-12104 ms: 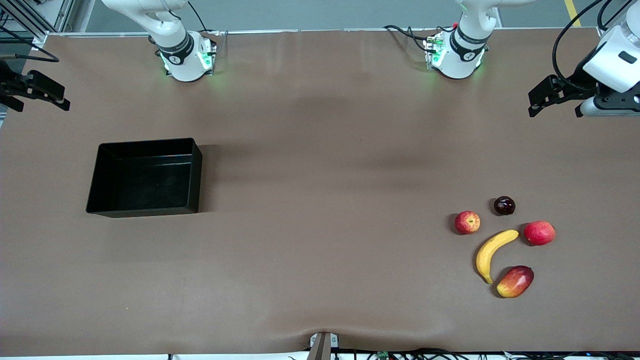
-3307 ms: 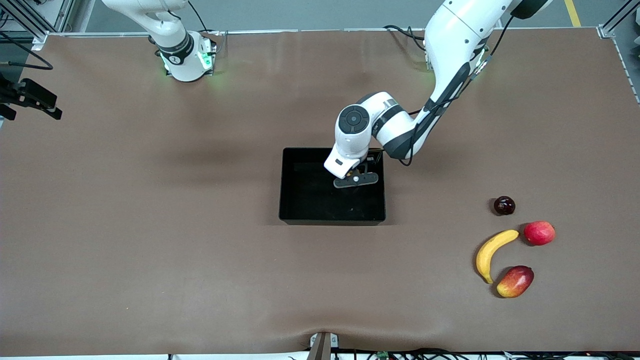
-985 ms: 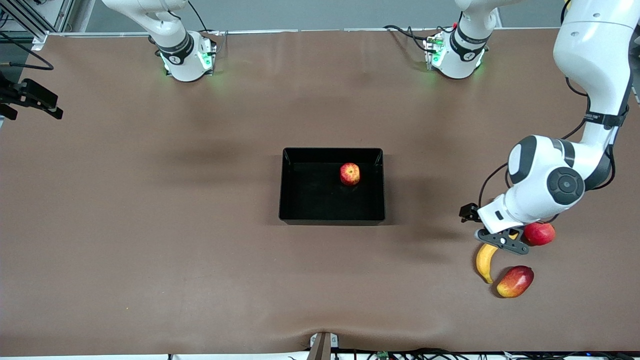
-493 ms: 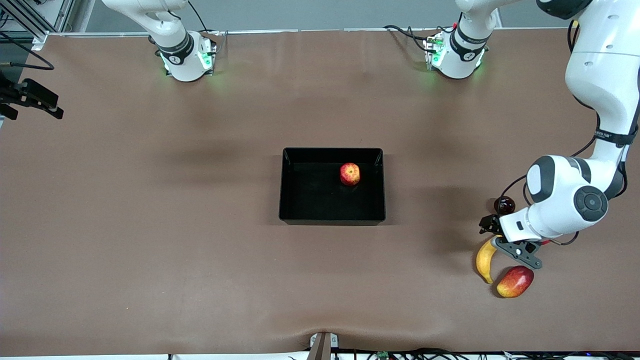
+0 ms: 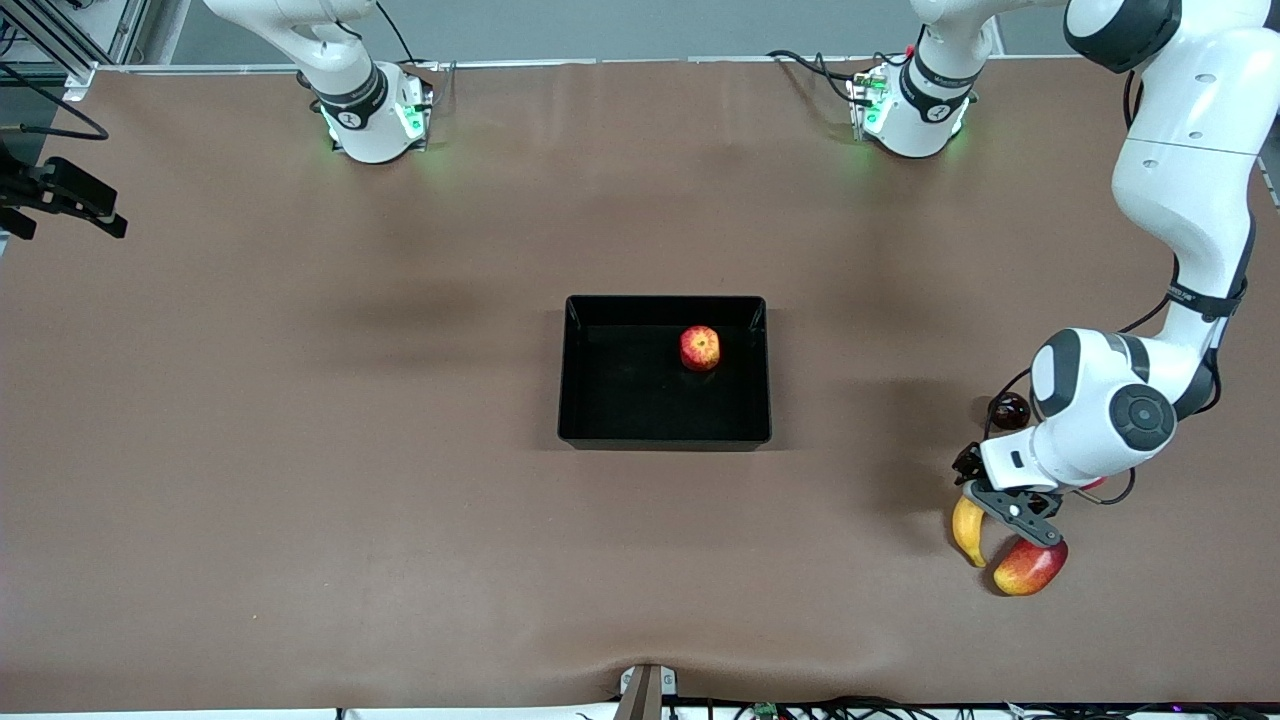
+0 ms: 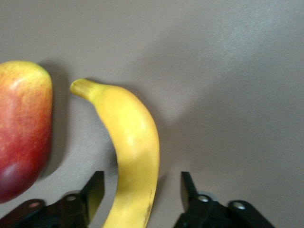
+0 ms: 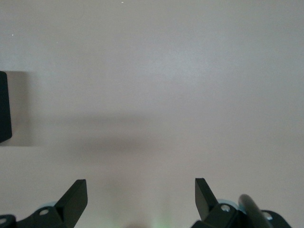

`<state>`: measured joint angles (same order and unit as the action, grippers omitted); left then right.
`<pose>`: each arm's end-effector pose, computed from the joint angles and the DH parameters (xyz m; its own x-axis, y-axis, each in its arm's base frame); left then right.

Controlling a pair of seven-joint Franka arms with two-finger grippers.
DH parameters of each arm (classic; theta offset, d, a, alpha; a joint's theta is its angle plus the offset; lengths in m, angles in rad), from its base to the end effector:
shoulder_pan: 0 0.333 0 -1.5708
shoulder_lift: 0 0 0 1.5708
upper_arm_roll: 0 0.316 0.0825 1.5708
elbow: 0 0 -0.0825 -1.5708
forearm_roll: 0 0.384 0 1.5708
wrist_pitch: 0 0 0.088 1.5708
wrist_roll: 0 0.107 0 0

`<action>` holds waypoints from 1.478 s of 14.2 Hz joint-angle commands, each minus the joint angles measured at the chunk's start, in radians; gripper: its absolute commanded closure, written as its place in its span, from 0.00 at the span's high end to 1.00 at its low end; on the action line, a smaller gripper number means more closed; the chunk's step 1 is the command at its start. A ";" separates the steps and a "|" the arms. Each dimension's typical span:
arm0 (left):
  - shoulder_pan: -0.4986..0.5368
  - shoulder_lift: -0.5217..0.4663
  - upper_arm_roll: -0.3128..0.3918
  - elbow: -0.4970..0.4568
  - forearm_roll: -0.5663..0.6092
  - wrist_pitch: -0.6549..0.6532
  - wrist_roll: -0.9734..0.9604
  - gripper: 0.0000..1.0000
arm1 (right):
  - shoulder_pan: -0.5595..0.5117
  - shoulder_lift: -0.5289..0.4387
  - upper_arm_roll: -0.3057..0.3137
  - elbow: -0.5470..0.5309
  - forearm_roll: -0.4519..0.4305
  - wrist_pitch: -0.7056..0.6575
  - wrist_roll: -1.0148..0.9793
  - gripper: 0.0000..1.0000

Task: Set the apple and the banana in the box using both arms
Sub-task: 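Close the left gripper on the banana and lift it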

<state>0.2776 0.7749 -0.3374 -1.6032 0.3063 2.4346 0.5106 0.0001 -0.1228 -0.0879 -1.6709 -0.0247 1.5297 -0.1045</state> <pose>0.7039 -0.0077 0.2027 0.7649 -0.6359 0.1032 -0.6351 -0.7711 -0.0441 0.5089 -0.0505 0.6391 0.9997 0.0166 -0.0202 0.0168 -0.9998 0.0119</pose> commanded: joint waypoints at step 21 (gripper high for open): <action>-0.448 -0.132 -0.115 0.186 0.013 -0.353 -0.826 0.00 | -0.012 0.002 -0.003 0.007 0.015 -0.029 -0.006 1.00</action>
<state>-0.1104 0.6425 -0.4569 -1.4415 0.3270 2.0925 -0.1984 -0.0032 -0.1227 -0.0918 -1.6712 -0.0221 1.5115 -0.1045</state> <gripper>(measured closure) 0.656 0.000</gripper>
